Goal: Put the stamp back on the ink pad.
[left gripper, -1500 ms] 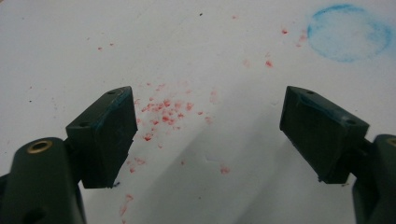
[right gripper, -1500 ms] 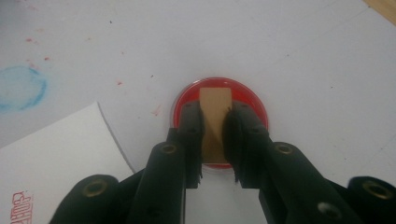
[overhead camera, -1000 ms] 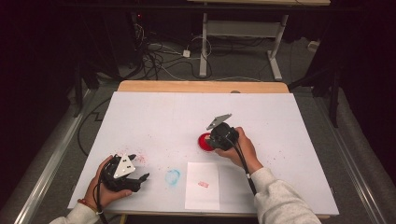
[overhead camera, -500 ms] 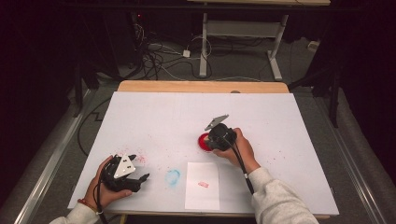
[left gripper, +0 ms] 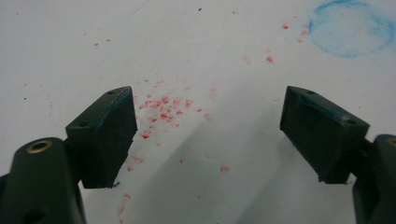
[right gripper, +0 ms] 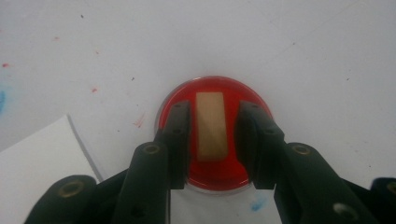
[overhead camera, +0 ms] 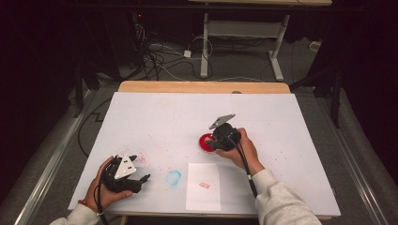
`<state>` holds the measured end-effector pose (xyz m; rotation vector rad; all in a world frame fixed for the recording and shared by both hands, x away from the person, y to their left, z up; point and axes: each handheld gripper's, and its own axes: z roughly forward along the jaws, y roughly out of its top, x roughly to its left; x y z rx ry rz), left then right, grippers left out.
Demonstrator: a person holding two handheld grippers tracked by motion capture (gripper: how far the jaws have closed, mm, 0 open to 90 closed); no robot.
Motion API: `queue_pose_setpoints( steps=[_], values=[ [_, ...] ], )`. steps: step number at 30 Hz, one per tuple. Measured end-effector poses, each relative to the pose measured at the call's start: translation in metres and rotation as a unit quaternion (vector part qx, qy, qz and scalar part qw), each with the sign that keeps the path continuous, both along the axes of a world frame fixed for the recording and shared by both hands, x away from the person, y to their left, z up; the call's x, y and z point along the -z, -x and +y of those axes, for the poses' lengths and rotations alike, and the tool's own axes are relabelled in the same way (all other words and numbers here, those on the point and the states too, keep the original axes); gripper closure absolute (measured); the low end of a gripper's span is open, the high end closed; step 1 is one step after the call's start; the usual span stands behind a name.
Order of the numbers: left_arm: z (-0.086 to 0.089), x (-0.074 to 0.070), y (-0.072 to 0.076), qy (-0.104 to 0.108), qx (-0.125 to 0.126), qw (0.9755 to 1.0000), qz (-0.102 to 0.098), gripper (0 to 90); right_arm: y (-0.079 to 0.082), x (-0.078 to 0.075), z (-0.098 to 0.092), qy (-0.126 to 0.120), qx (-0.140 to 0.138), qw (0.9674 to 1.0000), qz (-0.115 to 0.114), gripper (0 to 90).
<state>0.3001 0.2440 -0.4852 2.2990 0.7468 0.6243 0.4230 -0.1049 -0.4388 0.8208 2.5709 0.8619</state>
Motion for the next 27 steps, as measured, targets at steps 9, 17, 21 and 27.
queue_pose_setpoints(
  steps=[9, 17, 21, 27],
  values=[
    [-0.001, 0.000, 0.000, -0.003, 0.000, 1.0000, 0.001, 18.1, 0.008, -0.013, -0.009, -0.023, 0.009, 0.9989, -0.040, 59.7],
    [-0.001, 0.000, -0.001, -0.003, -0.001, 1.0000, 0.001, 18.1, 0.020, -0.025, -0.014, -0.049, 0.008, 0.9963, -0.070, 49.4],
    [-0.002, 0.001, 0.000, -0.001, -0.002, 1.0000, 0.006, 18.1, 0.026, -0.030, -0.017, -0.058, 0.013, 0.9941, -0.090, 45.1],
    [-0.002, 0.001, 0.000, -0.001, -0.003, 1.0000, 0.006, 18.1, 0.034, -0.034, -0.020, -0.076, 0.024, 0.9898, -0.118, 34.3]
  ],
)
